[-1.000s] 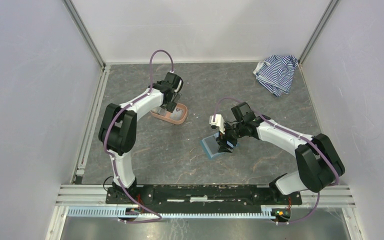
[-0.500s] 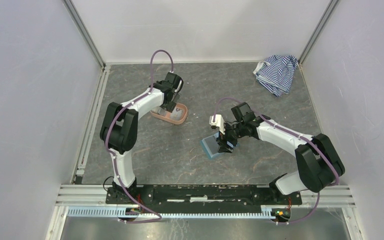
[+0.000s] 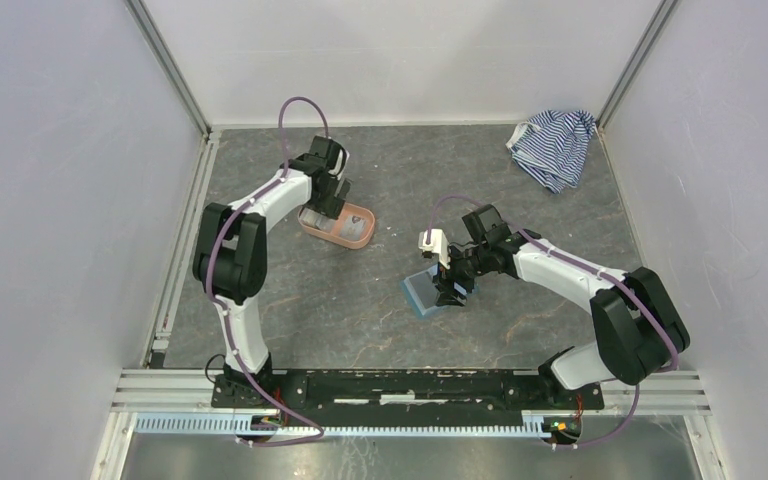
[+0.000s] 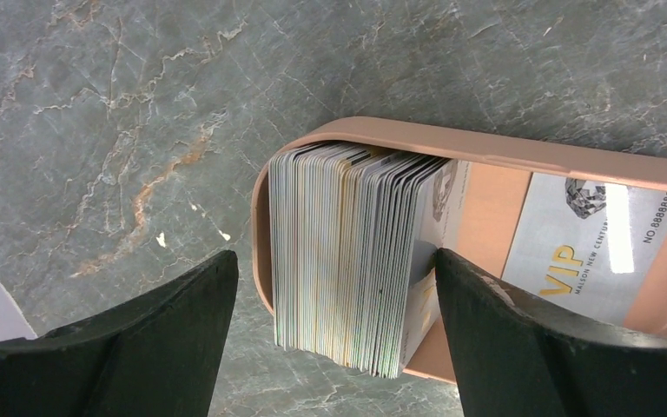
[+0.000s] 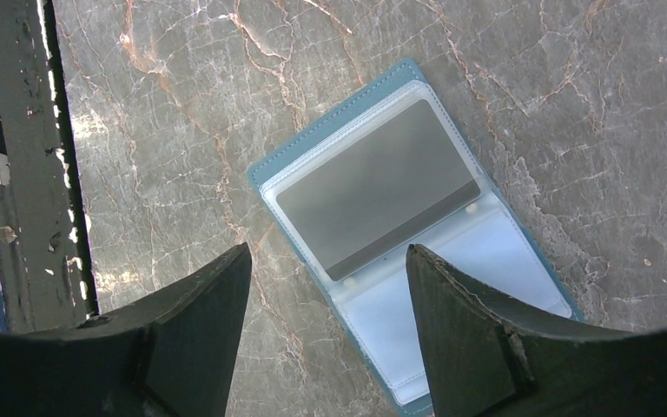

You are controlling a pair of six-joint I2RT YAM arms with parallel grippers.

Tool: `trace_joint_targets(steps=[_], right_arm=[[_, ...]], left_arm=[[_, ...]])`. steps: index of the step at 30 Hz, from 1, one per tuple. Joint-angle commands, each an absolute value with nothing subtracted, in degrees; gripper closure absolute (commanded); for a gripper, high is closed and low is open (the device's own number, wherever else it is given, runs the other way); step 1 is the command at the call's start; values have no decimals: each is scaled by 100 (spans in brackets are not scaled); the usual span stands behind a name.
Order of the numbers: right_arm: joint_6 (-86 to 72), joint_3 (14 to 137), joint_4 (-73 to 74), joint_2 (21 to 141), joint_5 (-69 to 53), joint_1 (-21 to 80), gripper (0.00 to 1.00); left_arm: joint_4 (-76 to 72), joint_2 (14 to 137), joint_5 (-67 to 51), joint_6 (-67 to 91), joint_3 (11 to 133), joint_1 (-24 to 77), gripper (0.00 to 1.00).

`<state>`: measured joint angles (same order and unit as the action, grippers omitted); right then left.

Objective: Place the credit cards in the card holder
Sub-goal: Pick up the credit card from the storage box.

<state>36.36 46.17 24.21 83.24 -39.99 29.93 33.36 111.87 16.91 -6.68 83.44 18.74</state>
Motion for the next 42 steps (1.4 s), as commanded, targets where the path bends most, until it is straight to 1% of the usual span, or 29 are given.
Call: trace_joint_targets(steps=[1, 5, 15, 20, 24, 30, 31, 33, 36, 40, 42], right_arm=[[3744, 4834, 2408, 8298, -4126, 2975, 27], [3753, 4834, 2413, 8299, -4131, 2979, 27], [3762, 4843, 2435, 8306, -4155, 2974, 27], [3771, 4843, 2431, 8307, -4157, 2976, 27], [3773, 4843, 2436, 8309, -4157, 2978, 27], [3781, 4846, 2443, 8314, -4165, 2978, 26], [3780, 4851, 2452, 8319, -4166, 2977, 26], [3783, 4854, 2448, 8317, -4168, 2976, 26], [3788, 4856, 2461, 8330, -4175, 2978, 26], [3789, 4860, 2470, 8324, -4179, 2975, 26], [3801, 4860, 2475, 8323, -4181, 2975, 26]], left_arm=[[3448, 11145, 1335, -490, 8602, 1739, 11], [3501, 11113, 1270, -475, 8621, 1706, 15], [3564, 10846, 1204, -397, 8646, 1705, 16], [3616, 10767, 1249, -396, 8700, 1705, 19], [3665, 10721, 1269, -402, 8736, 1705, 24], [3665, 10666, 1127, -356, 8708, 1705, 25], [3669, 10680, 1077, -350, 8702, 1705, 24], [3670, 10706, 894, -330, 8696, 1705, 15], [3674, 10786, 657, -311, 8697, 1713, 7], [3690, 11000, 792, -348, 8721, 1714, 0], [3776, 11160, 1048, -390, 8763, 1714, 0]])
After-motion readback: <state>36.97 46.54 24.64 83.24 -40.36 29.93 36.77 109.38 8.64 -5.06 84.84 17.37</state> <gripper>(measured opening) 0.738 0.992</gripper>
